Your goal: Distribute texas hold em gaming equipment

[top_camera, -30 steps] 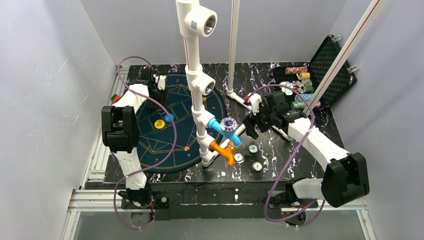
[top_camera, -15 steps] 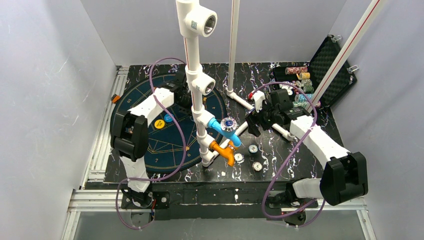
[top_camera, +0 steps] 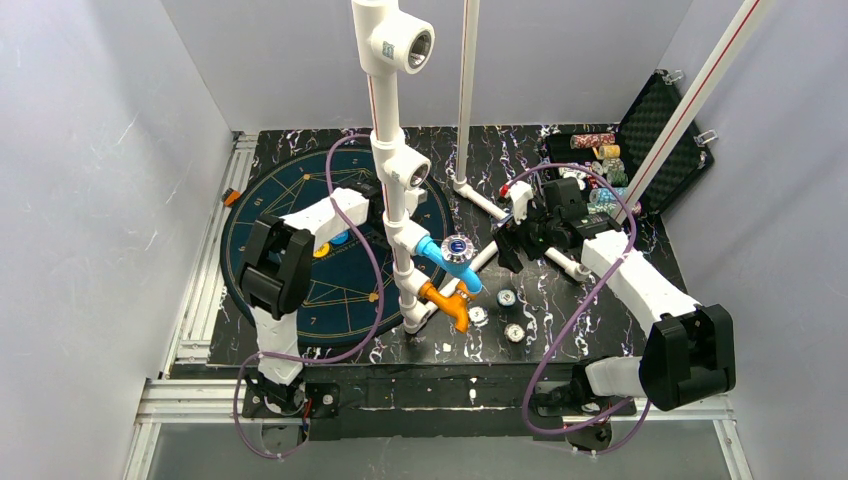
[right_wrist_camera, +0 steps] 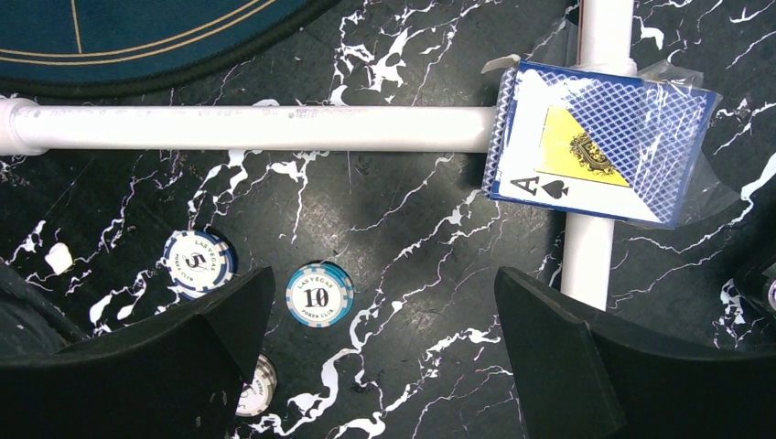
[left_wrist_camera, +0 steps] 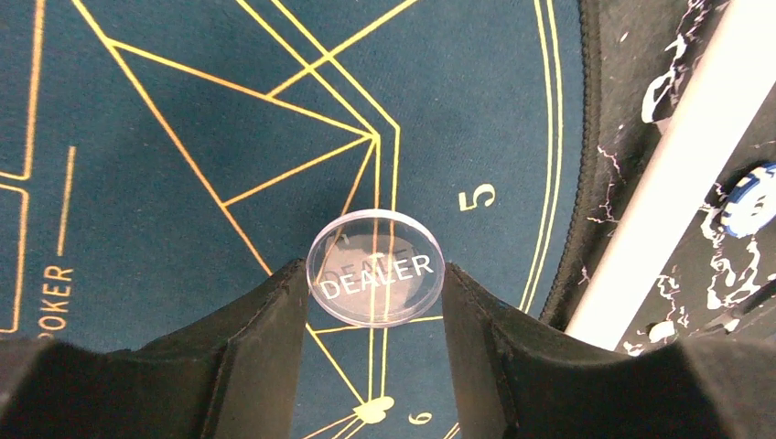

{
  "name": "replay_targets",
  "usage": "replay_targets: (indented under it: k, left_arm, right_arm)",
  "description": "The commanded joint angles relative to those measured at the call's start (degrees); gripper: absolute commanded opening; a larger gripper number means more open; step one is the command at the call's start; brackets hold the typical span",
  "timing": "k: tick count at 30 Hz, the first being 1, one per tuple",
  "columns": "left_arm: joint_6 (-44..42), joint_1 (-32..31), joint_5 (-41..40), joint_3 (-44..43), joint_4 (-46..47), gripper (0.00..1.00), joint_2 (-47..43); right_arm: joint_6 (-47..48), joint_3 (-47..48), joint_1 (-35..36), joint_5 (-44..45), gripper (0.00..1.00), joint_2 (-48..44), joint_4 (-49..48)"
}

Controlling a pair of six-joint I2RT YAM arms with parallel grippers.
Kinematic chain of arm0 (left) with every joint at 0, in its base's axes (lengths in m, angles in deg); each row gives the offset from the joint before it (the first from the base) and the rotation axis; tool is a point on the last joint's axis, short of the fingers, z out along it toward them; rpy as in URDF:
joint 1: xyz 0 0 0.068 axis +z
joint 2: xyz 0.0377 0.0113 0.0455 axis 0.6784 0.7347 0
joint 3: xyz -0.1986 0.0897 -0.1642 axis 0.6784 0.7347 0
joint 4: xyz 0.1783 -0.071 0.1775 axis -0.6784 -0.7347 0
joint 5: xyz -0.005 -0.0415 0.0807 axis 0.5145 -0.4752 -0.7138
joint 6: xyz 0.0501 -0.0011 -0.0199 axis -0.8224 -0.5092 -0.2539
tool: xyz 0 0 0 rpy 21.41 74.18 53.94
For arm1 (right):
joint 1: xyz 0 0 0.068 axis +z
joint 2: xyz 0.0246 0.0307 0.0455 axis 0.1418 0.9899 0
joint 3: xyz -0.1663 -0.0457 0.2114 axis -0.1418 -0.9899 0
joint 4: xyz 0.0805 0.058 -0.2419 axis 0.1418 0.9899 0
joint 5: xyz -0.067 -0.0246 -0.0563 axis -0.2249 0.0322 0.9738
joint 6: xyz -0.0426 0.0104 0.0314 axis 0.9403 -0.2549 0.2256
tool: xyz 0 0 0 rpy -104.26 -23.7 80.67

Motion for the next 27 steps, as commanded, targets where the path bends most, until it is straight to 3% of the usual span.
replay_targets:
  k: [1, 4, 8, 12, 18, 27]
  left_arm:
    - [-1.1, -0.8, -2.5, 0.9, 0.3, 0.35, 0.5]
    - [-1.7, -0.9, -3.6, 0.8, 0.5, 0.42, 1.5]
    - [-2.1, -0.9, -3.8, 0.7, 0.6, 0.73, 1.6]
    - [-2.3, -0.9, -3.7, 0.1, -0.6, 0.91, -0.4]
    - [-2.2, 2.9, -3.1, -0.9, -3.8, 0.91, -6.2]
    - [-10.0, 17.2, -5.1, 1.1, -8.8, 0.91, -11.7]
  right_arm:
    - [-0.3, 2.5, -0.6, -1.7, 1.0, -0.4, 0.4]
    - [-0.6, 2.6, -0.6, -1.8, 1.0, -0.7, 0.6]
    - [-0.6, 2.7, -0.7, -1.8, 1.0, -0.8, 0.7]
    - [-0.6, 2.6, -0.8, -1.8, 1.0, -0.6, 0.9]
    - [-0.3, 2.6, -0.9, -2.1, 1.0, -0.2, 0.9]
    - [0.2, 2.4, -0.9, -2.7, 1.0, -0.1, 1.1]
